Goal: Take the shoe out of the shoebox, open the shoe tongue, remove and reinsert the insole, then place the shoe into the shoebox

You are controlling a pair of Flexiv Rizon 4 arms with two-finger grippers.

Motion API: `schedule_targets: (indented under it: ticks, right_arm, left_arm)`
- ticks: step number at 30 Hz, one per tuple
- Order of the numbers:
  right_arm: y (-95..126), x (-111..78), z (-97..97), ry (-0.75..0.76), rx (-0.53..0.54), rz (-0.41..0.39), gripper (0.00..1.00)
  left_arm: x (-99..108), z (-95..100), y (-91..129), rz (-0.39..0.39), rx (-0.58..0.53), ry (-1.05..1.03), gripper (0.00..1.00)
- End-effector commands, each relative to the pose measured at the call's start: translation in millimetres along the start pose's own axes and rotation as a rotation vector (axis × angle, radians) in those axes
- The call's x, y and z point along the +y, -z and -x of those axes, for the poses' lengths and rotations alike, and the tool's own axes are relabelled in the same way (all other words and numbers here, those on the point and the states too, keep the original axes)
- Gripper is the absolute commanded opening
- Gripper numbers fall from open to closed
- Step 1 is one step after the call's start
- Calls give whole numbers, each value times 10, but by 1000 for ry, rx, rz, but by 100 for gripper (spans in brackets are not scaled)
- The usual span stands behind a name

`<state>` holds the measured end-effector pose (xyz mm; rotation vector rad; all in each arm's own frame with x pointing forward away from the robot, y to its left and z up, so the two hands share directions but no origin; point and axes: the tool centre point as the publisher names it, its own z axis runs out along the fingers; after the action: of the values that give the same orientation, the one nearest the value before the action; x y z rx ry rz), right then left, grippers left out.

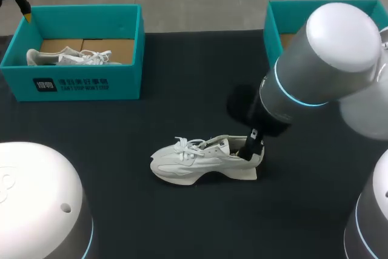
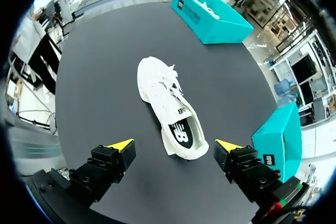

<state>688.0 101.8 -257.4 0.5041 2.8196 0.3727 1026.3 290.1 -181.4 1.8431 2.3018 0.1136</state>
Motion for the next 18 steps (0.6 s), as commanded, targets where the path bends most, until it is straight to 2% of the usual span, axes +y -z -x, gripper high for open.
schedule_targets:
  ticks: [1,8,10,12,14,18]
  right_arm:
    - [-4,-74,18,313,54,107,100]
    - [-4,-74,18,313,54,107,100]
    - [-64,-124,26,290,107,195,100]
    - [-96,-155,46,296,123,236,100]
    - [-117,-179,71,298,126,236,100]
    - [-192,-230,164,261,124,287,100]
  left_arm:
    - [-4,0,6,1,3,-1,100]
    - [-4,0,6,1,3,-1,100]
    - [-4,0,6,1,3,-1,100]
    - [-4,0,6,1,3,-1,100]
    - [-4,0,6,1,3,-1,100]
    - [-4,0,6,1,3,-1,100]
